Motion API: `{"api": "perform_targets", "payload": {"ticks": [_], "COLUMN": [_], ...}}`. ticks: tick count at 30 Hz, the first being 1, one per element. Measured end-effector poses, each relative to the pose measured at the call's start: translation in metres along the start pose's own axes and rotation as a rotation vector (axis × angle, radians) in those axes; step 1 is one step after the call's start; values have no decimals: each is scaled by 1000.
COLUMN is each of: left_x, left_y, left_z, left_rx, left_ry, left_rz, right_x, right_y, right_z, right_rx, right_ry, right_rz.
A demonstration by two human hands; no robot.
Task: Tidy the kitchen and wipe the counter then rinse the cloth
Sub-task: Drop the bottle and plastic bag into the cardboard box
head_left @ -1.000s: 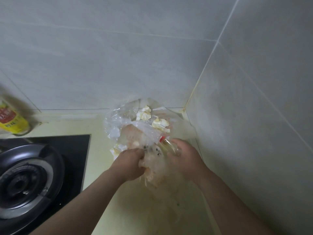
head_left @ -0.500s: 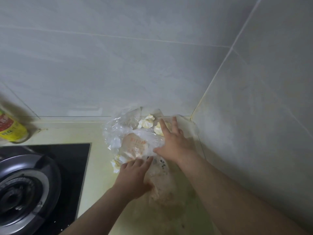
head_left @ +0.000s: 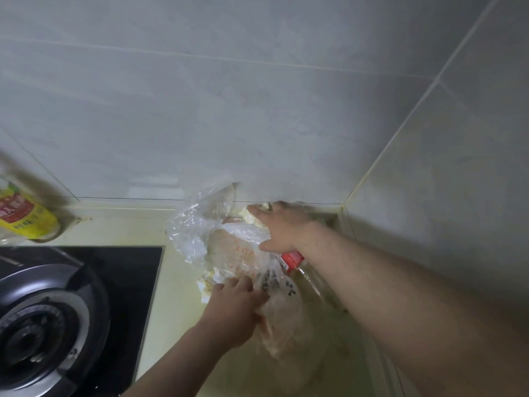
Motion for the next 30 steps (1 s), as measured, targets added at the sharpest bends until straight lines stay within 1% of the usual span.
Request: {"api": "perform_targets", "payload": {"ticks": [3,8,12,15,17,20,25,30], "left_x": [1,0,2,9,16,31,64,100], "left_y": [-2,-7,-14,-17,-22,-32,-41,-42], "left_z": [-1,-4,-4,3,11,22,45,74], "left_rx": [35,228,437,519,550,581,592,606], "left_ry": [31,78,140,219,270,308,396,486], "left_rz": [18,63,98,116,107,106,89,27], "right_x": [0,10,37,59,75,99,139,177], "right_y": [2,5,10,11,11,8,-4,-32], "right_z": [0,2,6,0,0,1,16,38], "right_rx": [-111,-330,-561,-696,-729,-752,-734,-741], "right_ry": [60,236,399,466,509,514,514,526], "right_rz": [-24,-143,-351,-499,-574,-661,-746,-800]}}
Point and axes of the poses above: each hand's wrist, its own x-axis away from the middle knuckle, its own z-axis out of the back of the hand, y = z × x, the point moved 3 cm from there along -x, towards the middle knuckle, and after that the axes turned 15 degrees about y, right-handed, at the moved point
